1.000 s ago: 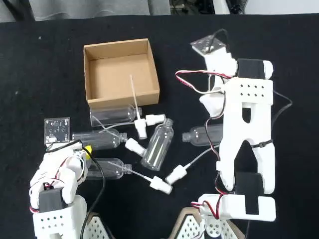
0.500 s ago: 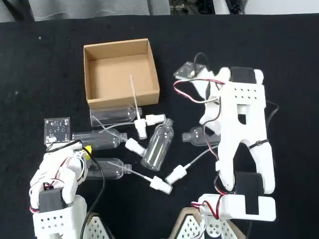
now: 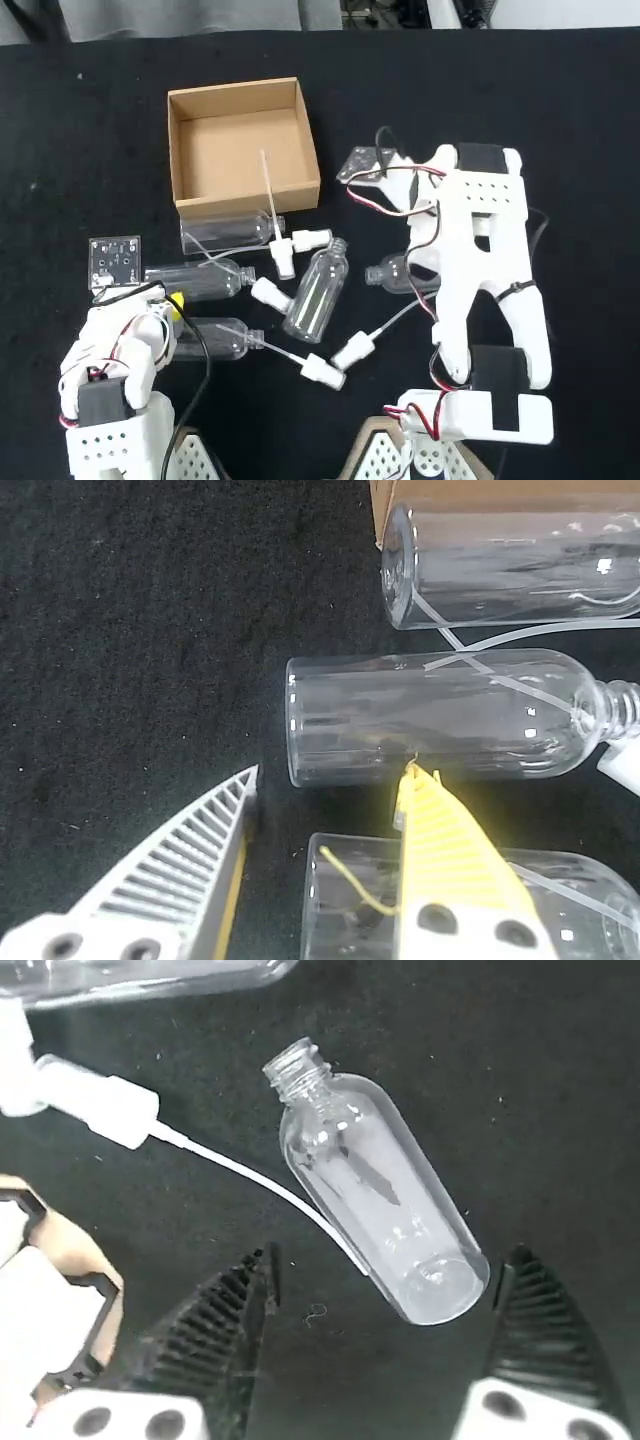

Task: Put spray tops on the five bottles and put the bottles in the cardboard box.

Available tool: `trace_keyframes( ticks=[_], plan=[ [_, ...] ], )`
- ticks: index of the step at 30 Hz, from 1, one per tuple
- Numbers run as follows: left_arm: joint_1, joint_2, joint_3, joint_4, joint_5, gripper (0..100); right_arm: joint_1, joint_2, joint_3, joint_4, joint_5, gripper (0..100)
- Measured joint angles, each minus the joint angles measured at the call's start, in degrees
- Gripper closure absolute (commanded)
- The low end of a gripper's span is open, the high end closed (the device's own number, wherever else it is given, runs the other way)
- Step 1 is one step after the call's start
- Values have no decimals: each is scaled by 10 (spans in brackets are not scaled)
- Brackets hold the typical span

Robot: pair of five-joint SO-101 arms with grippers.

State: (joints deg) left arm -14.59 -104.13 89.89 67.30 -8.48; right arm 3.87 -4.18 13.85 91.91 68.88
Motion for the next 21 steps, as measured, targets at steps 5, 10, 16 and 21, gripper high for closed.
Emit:
trace_keyframes(
  ticks=[5,10,16,21],
  plan=[
    [0,0,0,0,0,791,-7,0,32,-22,21,680],
    [0,0,0,0,0,791,-11,-1,56,-36,41,680],
    [0,-3,16,-20,0,791,-30,-2,62,-39,54,680],
    [0,0,31,-44,0,791,-41,-2,77,-40,71,680]
  ],
)
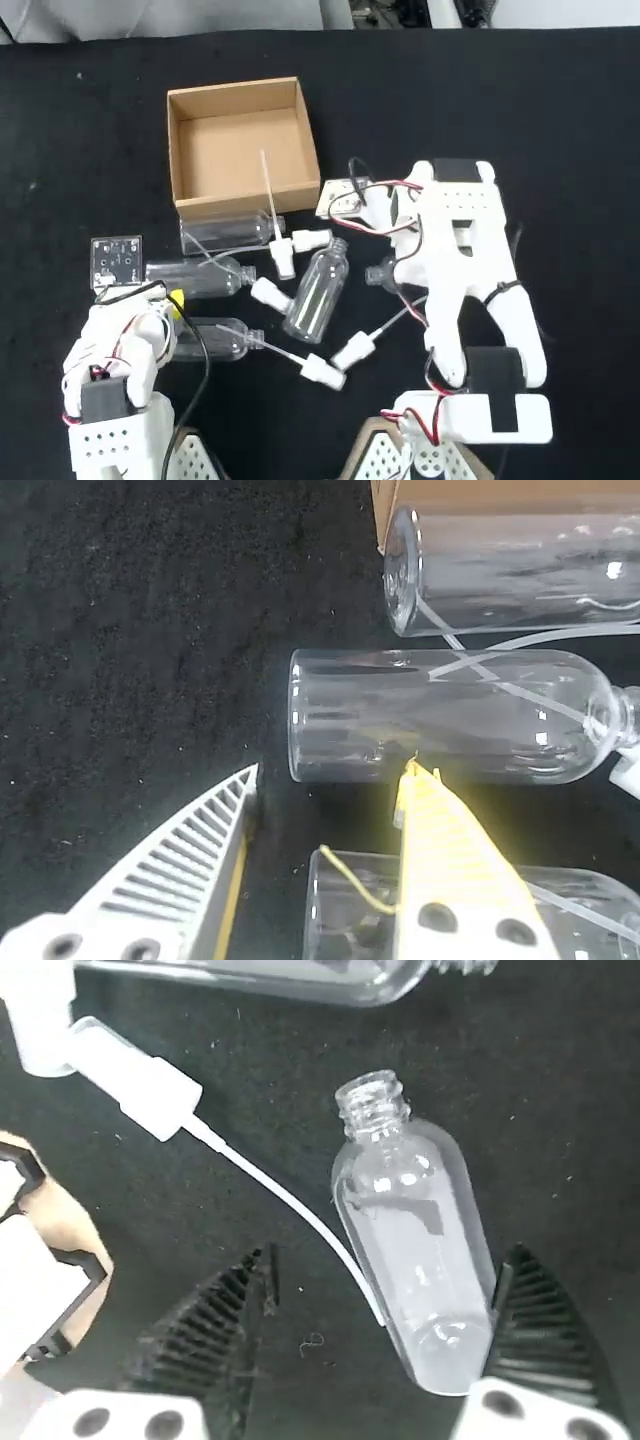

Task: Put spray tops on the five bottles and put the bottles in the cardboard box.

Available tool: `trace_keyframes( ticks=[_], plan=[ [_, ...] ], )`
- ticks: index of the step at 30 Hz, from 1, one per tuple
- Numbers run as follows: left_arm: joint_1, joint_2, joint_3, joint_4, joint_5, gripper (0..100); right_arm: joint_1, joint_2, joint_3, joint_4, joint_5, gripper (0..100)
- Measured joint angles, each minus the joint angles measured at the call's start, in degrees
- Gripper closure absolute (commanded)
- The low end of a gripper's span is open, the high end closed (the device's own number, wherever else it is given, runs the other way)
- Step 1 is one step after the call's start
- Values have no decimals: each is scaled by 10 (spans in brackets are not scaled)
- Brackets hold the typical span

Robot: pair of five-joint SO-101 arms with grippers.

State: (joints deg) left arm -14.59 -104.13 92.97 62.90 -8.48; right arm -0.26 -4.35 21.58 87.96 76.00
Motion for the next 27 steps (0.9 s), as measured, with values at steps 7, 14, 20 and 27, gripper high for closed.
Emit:
trace_keyframes(
  ticks=[7,14,20,27],
  plan=[
    [0,0,0,-4,0,791,-3,0,21,-37,2,681],
    [0,0,0,-4,0,791,-3,0,51,-73,20,681],
    [0,0,0,-4,0,791,-3,0,83,-109,25,681],
    [0,0,0,-4,0,791,-3,0,120,-166,34,681]
  ],
)
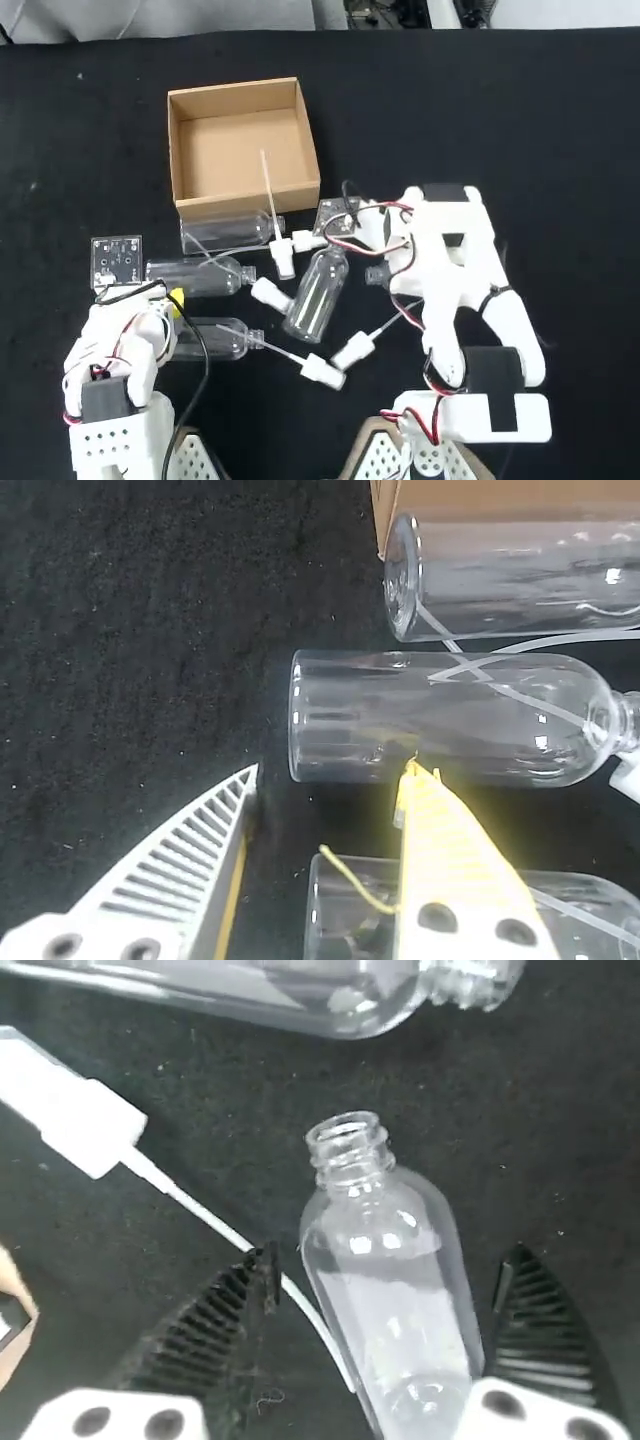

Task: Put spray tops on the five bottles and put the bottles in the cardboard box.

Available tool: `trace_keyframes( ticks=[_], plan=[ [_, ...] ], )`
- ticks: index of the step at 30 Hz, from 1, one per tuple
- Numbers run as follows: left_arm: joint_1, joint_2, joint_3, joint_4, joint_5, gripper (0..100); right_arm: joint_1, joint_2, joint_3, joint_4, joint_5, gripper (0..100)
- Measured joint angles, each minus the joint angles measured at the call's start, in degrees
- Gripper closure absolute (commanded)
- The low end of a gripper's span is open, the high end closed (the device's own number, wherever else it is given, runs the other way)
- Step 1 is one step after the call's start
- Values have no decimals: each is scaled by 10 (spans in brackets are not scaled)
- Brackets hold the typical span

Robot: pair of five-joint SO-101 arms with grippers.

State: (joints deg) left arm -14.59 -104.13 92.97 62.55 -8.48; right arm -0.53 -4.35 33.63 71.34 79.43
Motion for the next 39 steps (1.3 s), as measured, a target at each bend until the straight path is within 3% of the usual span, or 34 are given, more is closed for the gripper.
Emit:
trace_keyframes(
  ticks=[17,30,39],
  plan=[
    [0,0,0,0,0,791,4,0,60,-82,39,681],
    [0,0,0,0,0,791,4,0,65,-86,45,681],
    [0,0,0,0,0,791,4,0,65,-86,45,836]
  ],
)
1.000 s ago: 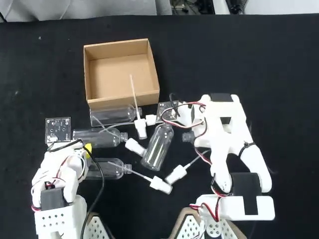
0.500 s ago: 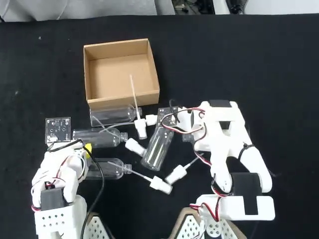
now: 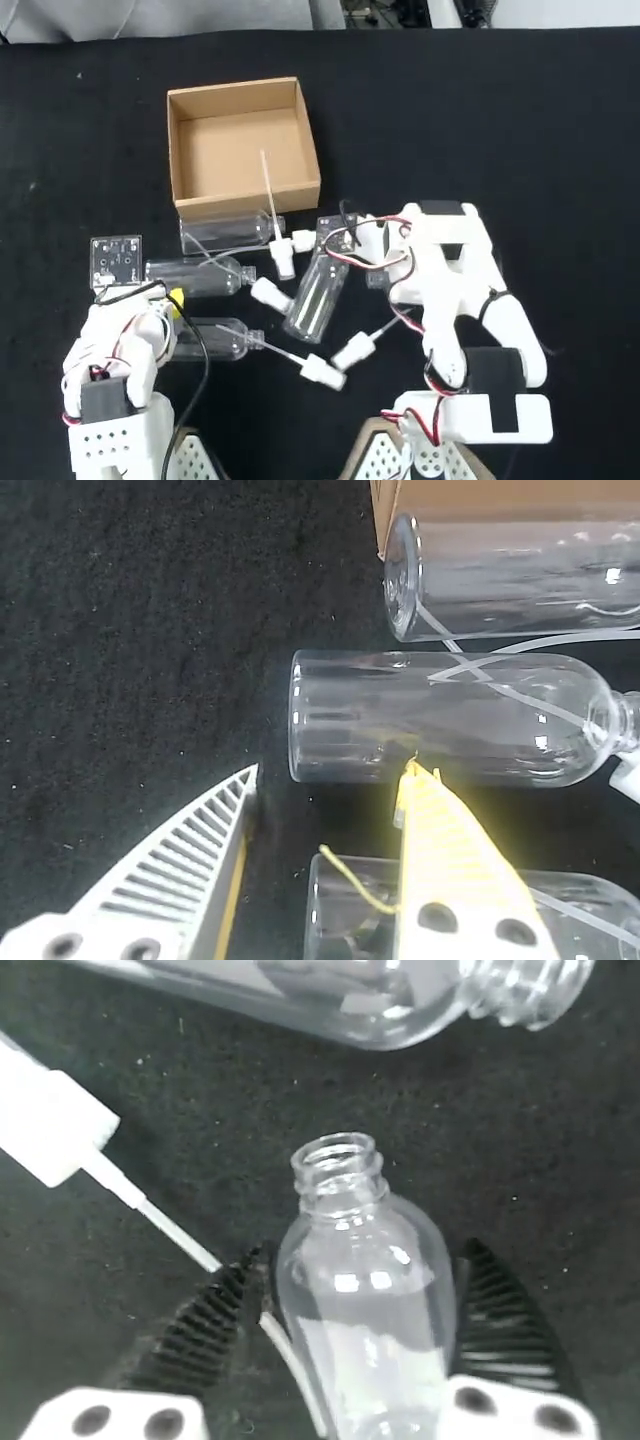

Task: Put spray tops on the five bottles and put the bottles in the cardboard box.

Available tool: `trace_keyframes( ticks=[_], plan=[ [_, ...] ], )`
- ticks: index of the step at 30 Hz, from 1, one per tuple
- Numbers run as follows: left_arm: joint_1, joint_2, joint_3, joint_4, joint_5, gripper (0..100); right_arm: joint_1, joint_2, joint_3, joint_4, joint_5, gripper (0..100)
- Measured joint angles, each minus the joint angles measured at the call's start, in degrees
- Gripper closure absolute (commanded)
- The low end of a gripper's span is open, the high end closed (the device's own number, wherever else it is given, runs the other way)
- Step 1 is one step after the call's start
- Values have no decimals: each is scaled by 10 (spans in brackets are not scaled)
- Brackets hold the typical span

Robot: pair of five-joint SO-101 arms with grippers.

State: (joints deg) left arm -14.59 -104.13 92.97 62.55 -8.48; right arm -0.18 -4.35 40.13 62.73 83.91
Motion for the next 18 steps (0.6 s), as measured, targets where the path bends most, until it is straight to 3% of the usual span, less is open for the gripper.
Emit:
trace_keyframes(
  ticks=[5,18],
  plan=[
    [0,0,0,0,0,791,0,0,0,0,0,839],
    [0,0,0,0,0,791,0,0,-8,0,-113,839]
  ],
)
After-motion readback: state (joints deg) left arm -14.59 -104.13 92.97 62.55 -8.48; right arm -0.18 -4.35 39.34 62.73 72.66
